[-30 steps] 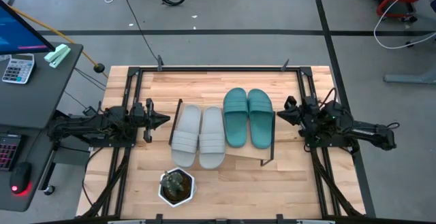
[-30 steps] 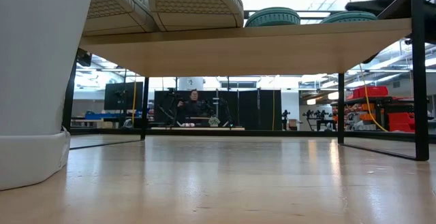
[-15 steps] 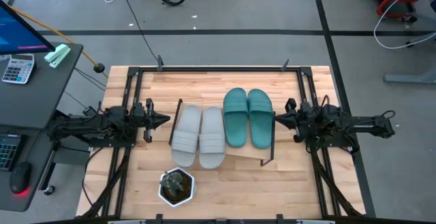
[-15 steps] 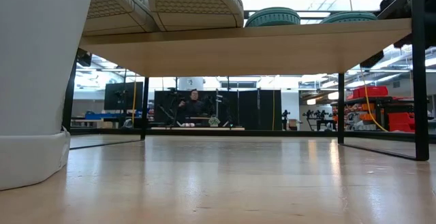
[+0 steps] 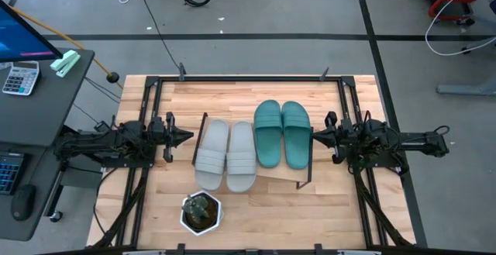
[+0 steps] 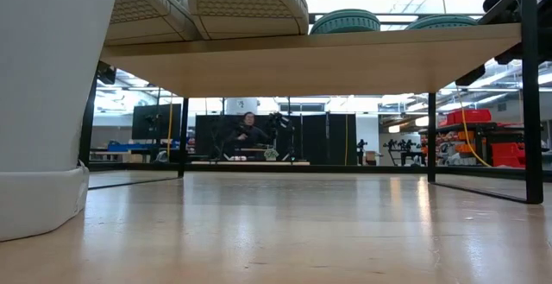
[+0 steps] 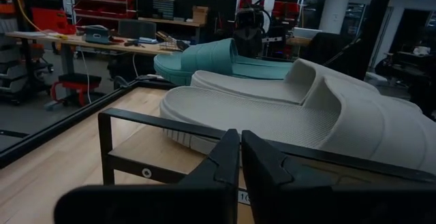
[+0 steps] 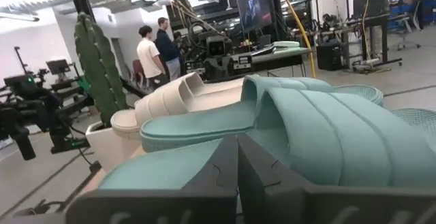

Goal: Pick and place slides into the shelf
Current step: Return to Home Position

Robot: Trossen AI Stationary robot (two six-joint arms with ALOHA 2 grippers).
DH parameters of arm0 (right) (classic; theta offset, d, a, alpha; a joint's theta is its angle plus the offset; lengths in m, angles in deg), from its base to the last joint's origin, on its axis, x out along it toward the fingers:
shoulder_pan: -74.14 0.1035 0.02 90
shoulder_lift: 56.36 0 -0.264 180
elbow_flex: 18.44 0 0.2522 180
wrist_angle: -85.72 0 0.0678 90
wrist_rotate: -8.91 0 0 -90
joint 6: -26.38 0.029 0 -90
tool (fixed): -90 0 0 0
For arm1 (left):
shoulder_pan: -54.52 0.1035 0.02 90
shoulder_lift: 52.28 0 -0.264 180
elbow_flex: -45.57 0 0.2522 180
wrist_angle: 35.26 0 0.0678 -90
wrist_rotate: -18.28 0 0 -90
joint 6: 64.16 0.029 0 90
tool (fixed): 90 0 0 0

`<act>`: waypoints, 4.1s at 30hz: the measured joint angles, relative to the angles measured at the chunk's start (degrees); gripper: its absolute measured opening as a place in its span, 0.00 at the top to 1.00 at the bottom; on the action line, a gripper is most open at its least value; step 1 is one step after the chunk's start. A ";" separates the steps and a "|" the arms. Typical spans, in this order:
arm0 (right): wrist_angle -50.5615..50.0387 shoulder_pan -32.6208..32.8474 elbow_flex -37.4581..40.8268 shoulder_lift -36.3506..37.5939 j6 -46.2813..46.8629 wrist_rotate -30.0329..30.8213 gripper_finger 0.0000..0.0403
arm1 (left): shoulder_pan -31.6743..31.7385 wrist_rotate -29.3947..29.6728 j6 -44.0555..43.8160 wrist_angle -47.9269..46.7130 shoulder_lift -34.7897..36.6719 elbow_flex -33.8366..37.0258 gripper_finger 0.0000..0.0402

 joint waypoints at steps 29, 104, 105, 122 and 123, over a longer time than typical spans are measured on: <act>-2.95 -0.02 0.00 -0.05 -2.69 -1.81 0.98 | 0.00 0.00 0.01 0.00 0.00 0.00 0.93; -3.15 -0.02 0.00 -1.42 -2.86 -1.79 0.97 | 0.01 0.00 0.01 -0.01 0.00 0.00 0.91; -3.15 -0.02 0.00 -1.42 -2.86 -1.79 0.97 | -0.01 0.00 0.01 -0.02 0.00 0.00 0.91; -3.15 0.00 0.00 -1.42 -2.85 -1.79 0.96 | -0.02 0.00 0.01 -0.02 0.00 0.02 0.92; -3.15 0.00 0.00 -1.42 -2.83 -1.79 0.96 | 0.01 0.00 0.01 -0.02 0.00 0.01 0.92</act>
